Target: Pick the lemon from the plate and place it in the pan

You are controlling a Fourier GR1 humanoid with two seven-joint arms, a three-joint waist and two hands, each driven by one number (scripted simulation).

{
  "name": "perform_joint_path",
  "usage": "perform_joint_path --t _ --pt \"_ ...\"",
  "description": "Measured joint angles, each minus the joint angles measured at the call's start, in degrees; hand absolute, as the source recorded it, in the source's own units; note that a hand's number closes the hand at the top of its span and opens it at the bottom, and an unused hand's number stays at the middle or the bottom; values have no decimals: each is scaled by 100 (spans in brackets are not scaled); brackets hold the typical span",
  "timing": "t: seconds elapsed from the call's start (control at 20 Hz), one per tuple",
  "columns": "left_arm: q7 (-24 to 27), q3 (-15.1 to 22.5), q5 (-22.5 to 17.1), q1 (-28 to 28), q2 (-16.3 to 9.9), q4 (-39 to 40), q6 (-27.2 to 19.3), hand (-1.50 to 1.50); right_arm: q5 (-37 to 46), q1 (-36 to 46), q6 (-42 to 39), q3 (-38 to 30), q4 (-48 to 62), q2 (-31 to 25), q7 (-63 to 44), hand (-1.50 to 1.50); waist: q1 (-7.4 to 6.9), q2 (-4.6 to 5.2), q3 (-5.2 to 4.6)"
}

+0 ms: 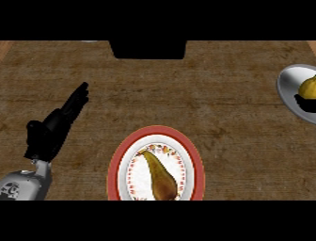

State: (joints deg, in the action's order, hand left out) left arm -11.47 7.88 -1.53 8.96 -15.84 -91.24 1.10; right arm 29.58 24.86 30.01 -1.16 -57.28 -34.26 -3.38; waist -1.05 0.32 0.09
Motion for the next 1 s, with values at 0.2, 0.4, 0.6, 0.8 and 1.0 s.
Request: perform_joint_path --t 0.2,0.4,0.6,0.8,1.0 --pt "30 -44 41 21 19 22 56 0 -174 636 100 -414 1428 -17 986 150 -46 18 4" --pt "78 -104 33 85 19 75 171 0 -253 1197 154 -745 2561 -126 1732 150 -79 37 8" --pt "135 -81 126 129 93 145 164 0 -306 1542 290 -1017 3449 -208 2387 150 -120 56 10" --pt "77 -90 97 160 88 65 230 0 -243 1780 111 -1103 4169 -421 2145 -150 -198 90 10" --pt "162 -75 125 169 98 103 266 0 -147 1974 -461 -1050 4698 -575 1773 -150 -289 134 22"
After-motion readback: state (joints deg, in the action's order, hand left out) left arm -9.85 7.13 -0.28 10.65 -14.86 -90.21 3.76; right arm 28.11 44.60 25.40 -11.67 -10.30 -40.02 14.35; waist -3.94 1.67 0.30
